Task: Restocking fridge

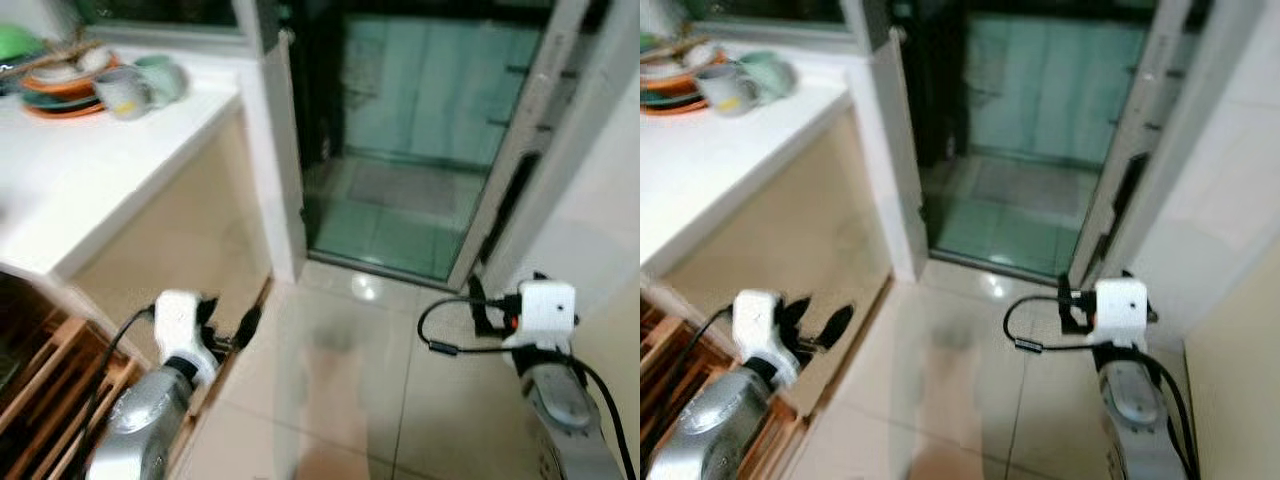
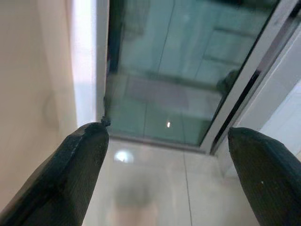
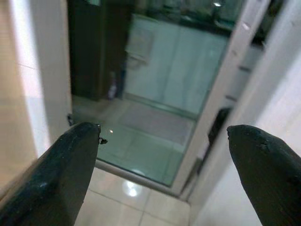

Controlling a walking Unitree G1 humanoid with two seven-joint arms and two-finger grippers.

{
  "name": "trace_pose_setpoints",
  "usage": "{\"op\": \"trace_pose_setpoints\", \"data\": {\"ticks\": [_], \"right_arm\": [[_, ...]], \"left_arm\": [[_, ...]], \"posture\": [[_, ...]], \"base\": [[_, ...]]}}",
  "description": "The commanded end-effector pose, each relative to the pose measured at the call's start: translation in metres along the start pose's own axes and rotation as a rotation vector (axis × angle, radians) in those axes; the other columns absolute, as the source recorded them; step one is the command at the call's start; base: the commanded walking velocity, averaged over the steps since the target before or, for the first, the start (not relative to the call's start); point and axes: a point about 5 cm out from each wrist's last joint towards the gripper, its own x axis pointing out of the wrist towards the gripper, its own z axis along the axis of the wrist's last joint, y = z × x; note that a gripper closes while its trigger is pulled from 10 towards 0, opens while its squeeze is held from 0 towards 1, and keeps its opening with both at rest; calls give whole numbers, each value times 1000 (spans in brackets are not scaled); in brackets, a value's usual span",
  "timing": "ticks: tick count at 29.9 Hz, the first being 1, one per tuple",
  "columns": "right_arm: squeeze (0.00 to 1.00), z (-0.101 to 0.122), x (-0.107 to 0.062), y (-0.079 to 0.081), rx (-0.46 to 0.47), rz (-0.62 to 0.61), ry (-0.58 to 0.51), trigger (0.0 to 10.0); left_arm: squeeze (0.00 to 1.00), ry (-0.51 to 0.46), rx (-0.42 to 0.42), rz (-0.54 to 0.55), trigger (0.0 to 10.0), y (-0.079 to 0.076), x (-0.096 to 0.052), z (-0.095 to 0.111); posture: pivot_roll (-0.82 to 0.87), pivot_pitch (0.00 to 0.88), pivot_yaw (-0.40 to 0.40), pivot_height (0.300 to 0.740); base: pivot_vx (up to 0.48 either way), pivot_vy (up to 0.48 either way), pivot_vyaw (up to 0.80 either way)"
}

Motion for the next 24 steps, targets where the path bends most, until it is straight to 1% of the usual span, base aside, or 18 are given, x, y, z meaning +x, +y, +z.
{"op": "trace_pose_setpoints", "data": {"ticks": [1, 2, 4, 8, 11, 13, 17, 24], "right_arm": [[0, 1, 0, -4, 0, -6, 5, 10000], [0, 1, 0, -6, -1, -19, 2, 10000], [0, 1, -1, -7, 9, -42, 3, 10000], [0, -1, -5, -4, 7, -37, 6, 10000], [0, -5, -9, -3, 7, -40, 16, 10000], [0, -5, -9, -3, 11, -36, 14, 10000], [0, -4, -9, -3, 12, -28, 13, 10000], [0, -4, -6, -5, 10, -31, 14, 10000]], "left_arm": [[0, 10, 48, 11, 10000, 2, 0, 2], [0, 3, 68, -4, 10000, 1, 4, 6], [0, -8, 78, -33, 10000, -2, 7, 11], [0, -11, 60, -28, 10000, 0, 10, 15], [0, 0, 20, 0, 10000, 2, 14, 12], [0, 4, 11, 5, 10000, 2, 14, 11], [0, 9, -7, 32, 10000, -3, 18, 8], [0, -1, -27, 57, 10000, -6, 25, 10]], "posture": [[-184, 0, 16, 740], [-185, 0, 20, 740], [-189, 0, 28, 740], [-198, 0, 45, 740], [-207, 0, 53, 740], [-212, 0, 56, 740], [-218, 0, 55, 740], [-222, 0, 61, 740]], "base": [[0, 0, 0], [0, 0, 0], [399, 0, -800], [480, 0, -797], [480, 0, -788], [474, 0, -781], [465, 0, 0], [462, 0, 0]]}}
